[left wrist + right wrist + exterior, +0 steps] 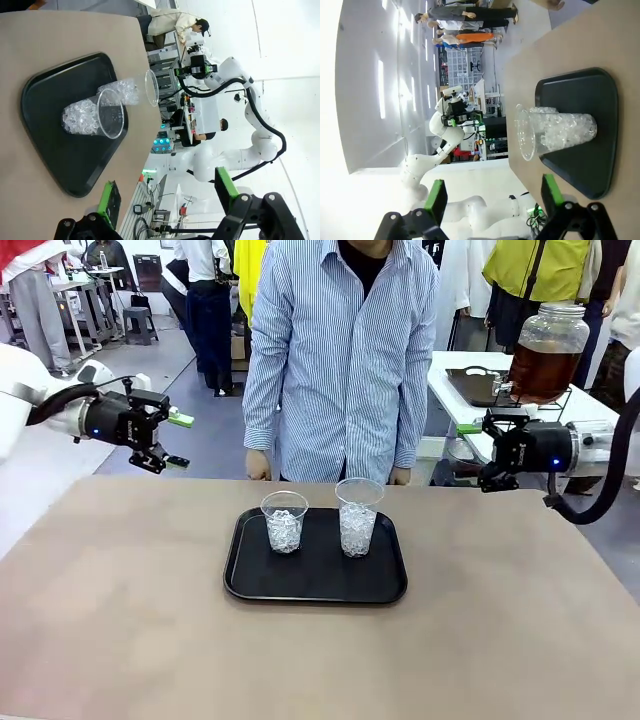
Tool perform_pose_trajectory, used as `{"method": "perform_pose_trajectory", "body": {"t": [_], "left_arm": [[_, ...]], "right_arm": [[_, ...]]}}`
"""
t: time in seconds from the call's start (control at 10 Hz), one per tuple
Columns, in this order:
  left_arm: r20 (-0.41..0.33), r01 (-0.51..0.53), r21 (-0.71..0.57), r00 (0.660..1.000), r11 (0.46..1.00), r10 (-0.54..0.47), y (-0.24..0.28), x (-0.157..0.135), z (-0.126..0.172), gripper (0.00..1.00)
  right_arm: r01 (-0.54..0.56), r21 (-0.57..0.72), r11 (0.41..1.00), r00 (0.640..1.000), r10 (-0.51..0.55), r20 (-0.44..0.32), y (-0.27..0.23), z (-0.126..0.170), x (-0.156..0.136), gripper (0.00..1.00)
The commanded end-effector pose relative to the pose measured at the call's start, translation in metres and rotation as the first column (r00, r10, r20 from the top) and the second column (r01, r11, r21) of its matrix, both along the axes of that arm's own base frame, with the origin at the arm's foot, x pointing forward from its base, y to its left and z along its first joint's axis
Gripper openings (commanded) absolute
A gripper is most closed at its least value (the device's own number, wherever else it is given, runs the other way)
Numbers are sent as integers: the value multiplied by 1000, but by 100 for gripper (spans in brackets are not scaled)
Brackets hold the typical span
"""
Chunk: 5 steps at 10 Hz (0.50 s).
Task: Pour the drink into the iced cup.
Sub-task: Pick up the iced cup indicated by the human and present it to them.
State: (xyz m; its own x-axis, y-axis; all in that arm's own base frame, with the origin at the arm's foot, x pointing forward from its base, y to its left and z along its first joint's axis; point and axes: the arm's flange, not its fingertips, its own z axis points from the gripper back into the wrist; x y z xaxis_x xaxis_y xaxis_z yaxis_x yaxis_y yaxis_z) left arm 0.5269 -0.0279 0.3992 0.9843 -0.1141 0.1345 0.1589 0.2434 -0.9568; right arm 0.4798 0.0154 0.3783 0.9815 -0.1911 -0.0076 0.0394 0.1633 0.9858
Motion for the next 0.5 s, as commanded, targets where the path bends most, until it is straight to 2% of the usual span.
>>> {"method": "perform_pose_trajectory", "body": {"t": [0.0, 0.1, 0.2, 0.4], "left_arm": [[-30, -14, -38, 999, 999, 13, 1, 6, 1, 100], [-27, -37, -26, 999, 999, 36, -1, 3, 2, 100], [-4, -3, -5, 1000, 1000, 3, 2, 1, -1, 100], [-4, -3, -5, 1000, 1000, 3, 2, 1, -1, 100]], "right_arm": [[-10, 30, 1000, 1000, 11, -23, -2, 3, 6, 100], [-17, 9, 1000, 1000, 17, -15, -1, 4, 3, 100], [-5, 8, 1000, 1000, 5, -3, 0, -1, 1, 100], [-5, 8, 1000, 1000, 5, -3, 0, -1, 1, 100]]}}
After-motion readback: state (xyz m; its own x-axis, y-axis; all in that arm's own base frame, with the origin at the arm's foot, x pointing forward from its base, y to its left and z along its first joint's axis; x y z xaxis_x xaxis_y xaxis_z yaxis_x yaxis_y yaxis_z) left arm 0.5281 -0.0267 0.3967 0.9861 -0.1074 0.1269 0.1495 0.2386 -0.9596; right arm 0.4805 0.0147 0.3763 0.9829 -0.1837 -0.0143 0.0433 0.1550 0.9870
